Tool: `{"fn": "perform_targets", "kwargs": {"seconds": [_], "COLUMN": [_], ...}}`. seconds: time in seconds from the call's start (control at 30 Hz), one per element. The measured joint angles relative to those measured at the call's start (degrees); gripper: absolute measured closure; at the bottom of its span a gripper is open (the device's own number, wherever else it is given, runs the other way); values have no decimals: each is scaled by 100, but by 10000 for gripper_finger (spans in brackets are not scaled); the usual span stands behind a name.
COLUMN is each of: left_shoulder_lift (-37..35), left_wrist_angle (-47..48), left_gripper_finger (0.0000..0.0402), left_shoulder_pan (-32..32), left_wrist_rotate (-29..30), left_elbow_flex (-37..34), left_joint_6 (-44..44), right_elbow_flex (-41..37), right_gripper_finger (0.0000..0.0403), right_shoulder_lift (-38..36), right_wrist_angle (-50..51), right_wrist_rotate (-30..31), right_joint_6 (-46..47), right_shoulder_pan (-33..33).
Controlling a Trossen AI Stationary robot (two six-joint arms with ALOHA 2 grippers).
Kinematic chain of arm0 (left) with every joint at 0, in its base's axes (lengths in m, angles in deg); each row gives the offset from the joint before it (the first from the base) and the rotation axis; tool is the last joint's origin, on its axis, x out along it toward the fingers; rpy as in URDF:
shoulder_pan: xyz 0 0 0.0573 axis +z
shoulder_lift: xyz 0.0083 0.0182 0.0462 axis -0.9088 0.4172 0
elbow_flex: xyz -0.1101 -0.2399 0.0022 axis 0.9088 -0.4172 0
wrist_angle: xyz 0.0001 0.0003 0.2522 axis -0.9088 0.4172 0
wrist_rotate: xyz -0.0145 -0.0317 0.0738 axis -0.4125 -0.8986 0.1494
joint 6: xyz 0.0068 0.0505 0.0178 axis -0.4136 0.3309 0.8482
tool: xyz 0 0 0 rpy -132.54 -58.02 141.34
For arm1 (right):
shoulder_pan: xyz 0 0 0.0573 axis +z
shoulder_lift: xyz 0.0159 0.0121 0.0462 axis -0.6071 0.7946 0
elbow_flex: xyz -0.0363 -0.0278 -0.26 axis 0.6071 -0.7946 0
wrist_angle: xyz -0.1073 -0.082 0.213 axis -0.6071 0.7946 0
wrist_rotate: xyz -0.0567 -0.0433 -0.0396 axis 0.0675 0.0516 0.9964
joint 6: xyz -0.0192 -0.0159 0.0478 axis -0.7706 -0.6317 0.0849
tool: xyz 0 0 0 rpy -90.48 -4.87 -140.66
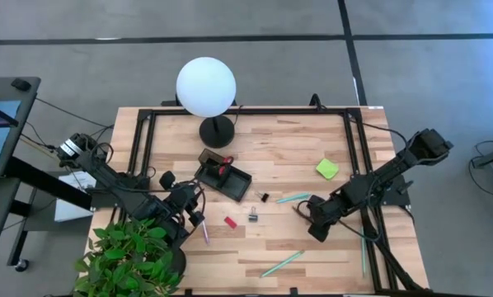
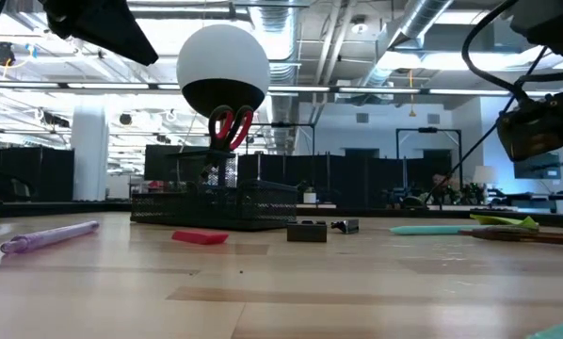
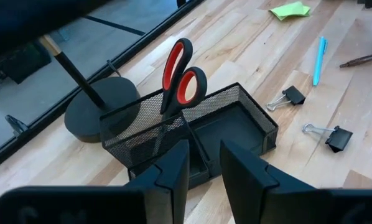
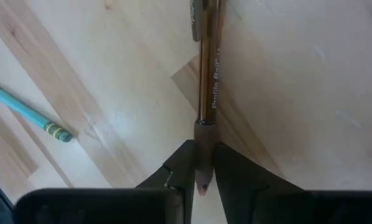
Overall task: Pick and place office supplies into organizer
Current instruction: Put the brown pen into the black desk organizer
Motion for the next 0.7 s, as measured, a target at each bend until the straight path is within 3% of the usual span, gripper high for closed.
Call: {"fn": "perform_targets", "kwargs": {"seconds": [0.17, 0.33, 0.5, 0.6, 0.7], "left_shoulder_lift": [0, 0, 0, 0, 0], "left_wrist_angle": [-21, -240, -486, -519, -531], "left_gripper_finger": [316, 316, 316, 316, 316], "left_shoulder_pan": [0, 0, 2, 14, 17], "left_wrist_rotate": [192, 311, 320, 389, 561], "left_elbow_flex": [0, 0, 0, 0, 0], "left_joint_6": [14, 322, 664, 750, 764], "right_elbow_flex": [1, 276, 1093, 1626, 2167], "right_gripper_finger": [389, 380, 392, 395, 392], "right_shoulder_lift": [-2, 57, 76, 85, 79], "right_wrist_angle": [-15, 125, 97, 129, 52], "right_wrist_rotate": [23, 95, 1391, 1783, 2701], "right_joint_6": [-4, -231, -913, -1532, -2312], "right_shoulder_pan": [0, 3, 32, 22, -50]}}
